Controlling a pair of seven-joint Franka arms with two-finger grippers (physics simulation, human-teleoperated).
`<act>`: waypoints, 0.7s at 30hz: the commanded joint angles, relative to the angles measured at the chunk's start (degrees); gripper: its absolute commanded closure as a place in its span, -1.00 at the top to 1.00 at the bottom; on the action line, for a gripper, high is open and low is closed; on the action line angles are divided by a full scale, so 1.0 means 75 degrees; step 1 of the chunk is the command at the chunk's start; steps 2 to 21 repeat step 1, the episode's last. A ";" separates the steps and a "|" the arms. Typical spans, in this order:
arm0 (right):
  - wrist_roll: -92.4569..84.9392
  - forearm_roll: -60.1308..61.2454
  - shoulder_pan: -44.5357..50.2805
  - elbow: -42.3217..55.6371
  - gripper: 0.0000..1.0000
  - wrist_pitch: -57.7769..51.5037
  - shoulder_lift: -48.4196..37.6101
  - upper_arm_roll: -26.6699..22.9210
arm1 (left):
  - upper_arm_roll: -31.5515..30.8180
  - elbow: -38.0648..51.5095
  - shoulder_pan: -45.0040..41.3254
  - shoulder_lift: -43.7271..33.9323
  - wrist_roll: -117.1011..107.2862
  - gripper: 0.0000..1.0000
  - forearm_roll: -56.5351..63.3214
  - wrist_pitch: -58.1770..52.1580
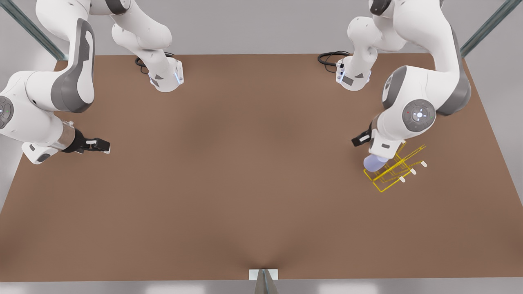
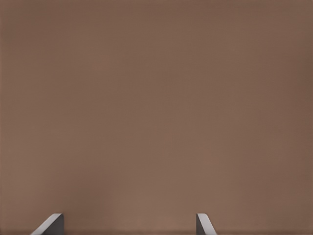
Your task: Place the cup on the cup holder
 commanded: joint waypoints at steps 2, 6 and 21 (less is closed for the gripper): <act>-0.0065 0.0003 0.0002 0.0004 1.00 -0.0034 -0.0008 0.0000 | 0.0015 0.0198 -0.0010 0.0054 0.6726 1.00 -0.0061 -0.0713; -0.0065 0.0003 0.0002 0.0004 1.00 -0.0034 -0.0008 0.0000 | 0.0015 0.0198 -0.0010 0.0054 0.6726 1.00 -0.0061 -0.0713; -0.0065 0.0003 0.0002 0.0004 1.00 -0.0034 -0.0008 0.0000 | 0.0015 0.0198 -0.0010 0.0054 0.6726 1.00 -0.0061 -0.0713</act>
